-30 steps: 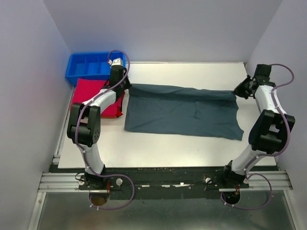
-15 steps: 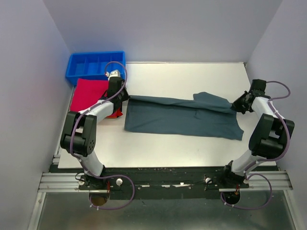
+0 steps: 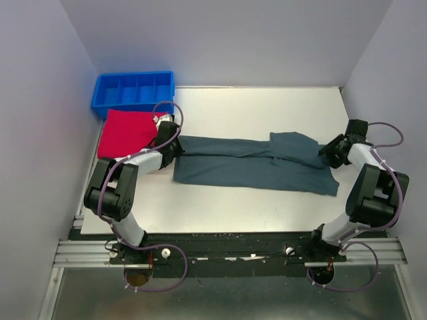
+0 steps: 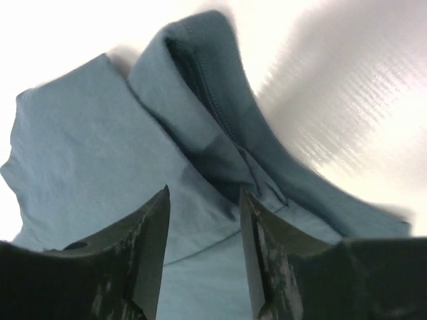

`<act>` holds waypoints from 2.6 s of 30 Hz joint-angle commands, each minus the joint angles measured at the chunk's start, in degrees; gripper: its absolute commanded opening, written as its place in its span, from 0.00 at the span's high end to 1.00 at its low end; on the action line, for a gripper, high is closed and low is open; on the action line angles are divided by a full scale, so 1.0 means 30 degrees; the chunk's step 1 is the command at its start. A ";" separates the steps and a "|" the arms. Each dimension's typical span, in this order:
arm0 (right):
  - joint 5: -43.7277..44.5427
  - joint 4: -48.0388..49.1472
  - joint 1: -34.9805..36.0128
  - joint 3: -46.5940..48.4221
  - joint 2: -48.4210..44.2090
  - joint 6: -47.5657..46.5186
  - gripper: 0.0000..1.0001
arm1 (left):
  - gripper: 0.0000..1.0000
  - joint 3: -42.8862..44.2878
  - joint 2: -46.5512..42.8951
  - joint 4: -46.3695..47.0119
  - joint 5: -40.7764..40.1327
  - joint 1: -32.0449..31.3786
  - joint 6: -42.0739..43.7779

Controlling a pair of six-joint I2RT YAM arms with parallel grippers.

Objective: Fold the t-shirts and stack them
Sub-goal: Fold the other side of the tshirt into a rectangle

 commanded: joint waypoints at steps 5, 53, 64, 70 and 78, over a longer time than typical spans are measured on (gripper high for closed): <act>0.0866 0.0245 0.0377 0.1299 -0.2888 -0.1969 0.30 | 0.53 0.2183 -0.0777 -0.2510 -0.0941 -0.0004 0.0486; 0.2277 -0.3772 0.4950 1.0914 0.7865 -0.5104 0.68 | 0.36 0.7197 0.3235 -0.3774 0.1284 -0.4252 0.1335; 0.2892 -0.4035 0.5038 1.0328 0.5876 -0.5223 0.99 | 0.37 0.6874 0.2854 -0.3891 0.1489 -0.4252 0.1452; 0.2628 -0.3509 0.5126 0.7579 0.3299 -0.5048 0.99 | 0.38 0.7635 0.3497 -0.4388 0.2632 -0.4427 0.1540; 0.1666 -0.2338 0.5126 0.2073 -0.2411 -0.4550 0.99 | 0.38 0.8717 0.4230 -0.5090 0.3510 -0.5159 0.1832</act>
